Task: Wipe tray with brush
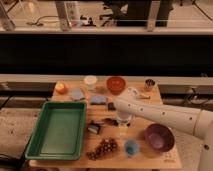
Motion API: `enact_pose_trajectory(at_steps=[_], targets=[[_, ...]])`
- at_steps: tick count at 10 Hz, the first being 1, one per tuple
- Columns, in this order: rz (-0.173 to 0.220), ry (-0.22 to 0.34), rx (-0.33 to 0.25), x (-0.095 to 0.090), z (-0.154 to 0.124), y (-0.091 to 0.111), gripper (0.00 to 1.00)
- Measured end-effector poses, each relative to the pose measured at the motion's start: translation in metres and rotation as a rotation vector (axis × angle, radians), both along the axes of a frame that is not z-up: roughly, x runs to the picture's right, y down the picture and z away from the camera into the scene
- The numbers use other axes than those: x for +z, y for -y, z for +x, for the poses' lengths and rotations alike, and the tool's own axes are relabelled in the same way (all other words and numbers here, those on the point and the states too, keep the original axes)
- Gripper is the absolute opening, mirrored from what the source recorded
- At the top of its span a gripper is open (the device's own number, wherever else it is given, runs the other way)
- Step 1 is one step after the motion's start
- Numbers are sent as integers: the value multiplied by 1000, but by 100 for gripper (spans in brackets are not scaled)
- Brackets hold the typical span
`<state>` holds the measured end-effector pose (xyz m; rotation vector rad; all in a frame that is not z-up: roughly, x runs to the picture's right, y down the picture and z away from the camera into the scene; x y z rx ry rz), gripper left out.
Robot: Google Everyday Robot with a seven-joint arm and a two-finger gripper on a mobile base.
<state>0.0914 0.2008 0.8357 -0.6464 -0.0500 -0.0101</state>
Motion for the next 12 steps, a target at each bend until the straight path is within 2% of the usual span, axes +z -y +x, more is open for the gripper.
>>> enact_pose_trajectory(at_steps=[6, 10, 12], targets=[[24, 12, 25, 17, 0, 10, 80], [15, 51, 39, 22, -10, 13, 79], [-3, 87, 67, 24, -12, 14, 72]])
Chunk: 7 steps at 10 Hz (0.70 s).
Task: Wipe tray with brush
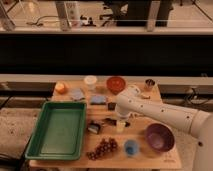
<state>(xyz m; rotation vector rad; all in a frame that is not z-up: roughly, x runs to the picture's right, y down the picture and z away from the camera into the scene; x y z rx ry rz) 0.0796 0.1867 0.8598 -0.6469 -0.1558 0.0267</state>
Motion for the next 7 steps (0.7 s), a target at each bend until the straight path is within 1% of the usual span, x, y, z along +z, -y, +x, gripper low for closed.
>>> enact_pose_trajectory(at_steps=[2, 3, 6, 7], targets=[[-11, 18, 19, 2, 0, 0, 61], [-14, 24, 29, 2, 2, 0, 59], [-19, 33, 46, 2, 7, 0, 59], [-19, 38, 49, 2, 7, 0, 56]])
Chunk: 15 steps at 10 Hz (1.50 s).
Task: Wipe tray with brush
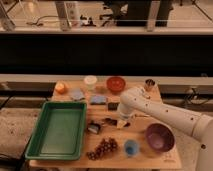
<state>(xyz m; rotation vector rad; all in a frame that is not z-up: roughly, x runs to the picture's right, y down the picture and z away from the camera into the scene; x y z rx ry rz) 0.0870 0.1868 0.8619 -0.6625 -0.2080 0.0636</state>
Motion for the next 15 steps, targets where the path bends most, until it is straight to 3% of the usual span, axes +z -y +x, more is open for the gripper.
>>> enact_pose_trajectory(at_steps=[1, 6, 8, 11, 15], targets=[[0, 3, 2, 0, 0, 0, 50], [12, 22, 17, -5, 4, 3, 2], [18, 31, 28, -9, 6, 6, 0], [44, 38, 64, -31, 14, 23, 0], [71, 46, 152, -53, 38, 41, 0]])
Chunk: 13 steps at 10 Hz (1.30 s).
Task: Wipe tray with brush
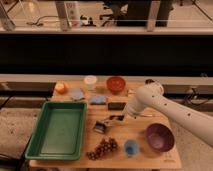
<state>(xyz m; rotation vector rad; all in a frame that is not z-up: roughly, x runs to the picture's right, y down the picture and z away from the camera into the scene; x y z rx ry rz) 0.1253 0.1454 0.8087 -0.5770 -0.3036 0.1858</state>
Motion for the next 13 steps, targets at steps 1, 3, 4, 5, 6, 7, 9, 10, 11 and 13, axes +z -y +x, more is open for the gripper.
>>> enact_pose_trajectory(at_steps=[1, 3, 4, 5, 6, 7, 9, 10, 11, 13], targets=[[4, 12, 35, -6, 10, 4, 0], [8, 42, 82, -17, 19, 11, 0], [14, 62, 104, -25, 22, 16, 0], [23, 84, 124, -35, 24, 22, 0], [28, 97, 135, -42, 25, 25, 0], [35, 111, 150, -48, 27, 27, 0], [49, 149, 172, -61, 27, 32, 0], [56, 163, 177, -68, 26, 34, 0], [66, 172, 180, -75, 26, 36, 0], [88, 191, 168, -87, 16, 41, 0]])
